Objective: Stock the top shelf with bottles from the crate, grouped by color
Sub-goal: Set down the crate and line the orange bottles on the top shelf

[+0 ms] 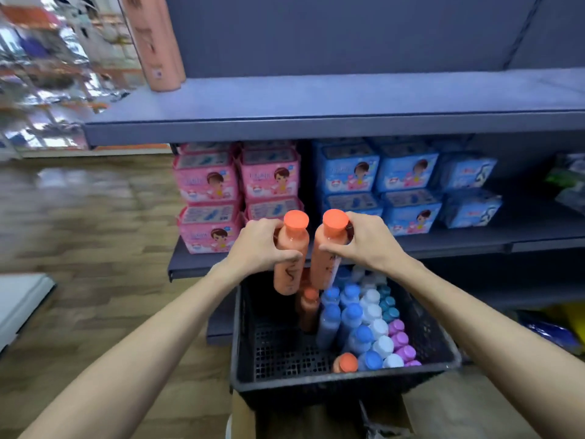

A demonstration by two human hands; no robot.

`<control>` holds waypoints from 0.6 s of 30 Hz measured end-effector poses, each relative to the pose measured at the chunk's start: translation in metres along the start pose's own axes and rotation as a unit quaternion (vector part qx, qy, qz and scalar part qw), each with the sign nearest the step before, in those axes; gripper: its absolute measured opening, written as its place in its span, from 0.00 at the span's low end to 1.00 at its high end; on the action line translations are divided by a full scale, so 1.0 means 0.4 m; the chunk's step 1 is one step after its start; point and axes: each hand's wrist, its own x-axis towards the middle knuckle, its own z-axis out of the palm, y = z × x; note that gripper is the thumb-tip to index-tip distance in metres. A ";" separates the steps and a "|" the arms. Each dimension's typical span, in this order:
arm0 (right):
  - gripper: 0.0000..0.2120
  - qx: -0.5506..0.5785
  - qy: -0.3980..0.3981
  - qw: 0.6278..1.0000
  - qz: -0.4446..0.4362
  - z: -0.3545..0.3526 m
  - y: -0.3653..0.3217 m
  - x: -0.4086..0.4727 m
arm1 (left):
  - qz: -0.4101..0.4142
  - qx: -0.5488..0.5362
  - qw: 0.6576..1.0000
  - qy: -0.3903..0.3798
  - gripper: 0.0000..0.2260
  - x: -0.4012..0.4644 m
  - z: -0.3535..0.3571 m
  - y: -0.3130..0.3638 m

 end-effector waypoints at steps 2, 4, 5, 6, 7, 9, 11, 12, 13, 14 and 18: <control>0.30 -0.006 0.015 1.000 -0.021 -0.041 -0.023 0.019 | 0.016 0.002 1.000 0.023 0.21 0.005 -0.031 0.024; 0.27 0.004 0.036 0.999 -0.037 -0.078 -0.044 0.034 | 0.028 0.005 0.998 0.054 0.22 0.008 -0.061 0.048; 0.26 0.012 0.048 0.998 -0.043 -0.097 -0.056 0.039 | 0.034 0.006 0.997 0.070 0.23 0.010 -0.077 0.060; 0.25 0.018 0.060 0.997 -0.049 -0.114 -0.068 0.044 | 0.040 0.005 0.995 0.086 0.24 0.014 -0.093 0.073; 0.24 0.024 0.069 0.996 -0.055 -0.131 -0.080 0.048 | 0.047 0.002 0.994 0.103 0.24 0.017 -0.111 0.086; 0.25 0.033 0.085 0.994 -0.066 -0.167 -0.105 0.056 | 0.058 -0.008 0.989 0.133 0.23 0.027 -0.149 0.113; 0.26 0.033 0.105 0.991 -0.078 -0.208 -0.128 0.068 | 0.062 -0.024 0.985 0.159 0.23 0.039 -0.192 0.140; 0.25 0.031 0.115 0.989 -0.084 -0.231 -0.140 0.076 | 0.064 -0.032 0.983 0.172 0.24 0.044 -0.216 0.155; 0.23 0.029 0.122 0.988 -0.090 -0.256 -0.154 0.086 | 0.067 -0.039 0.980 0.184 0.24 0.050 -0.241 0.169; 0.22 0.029 0.128 0.987 -0.095 -0.281 -0.169 0.097 | 0.071 -0.044 0.977 0.197 0.25 0.055 -0.267 0.185; 0.18 0.032 0.156 0.980 -0.119 -0.387 -0.245 0.143 | 0.081 -0.053 0.967 0.235 0.22 0.081 -0.383 0.248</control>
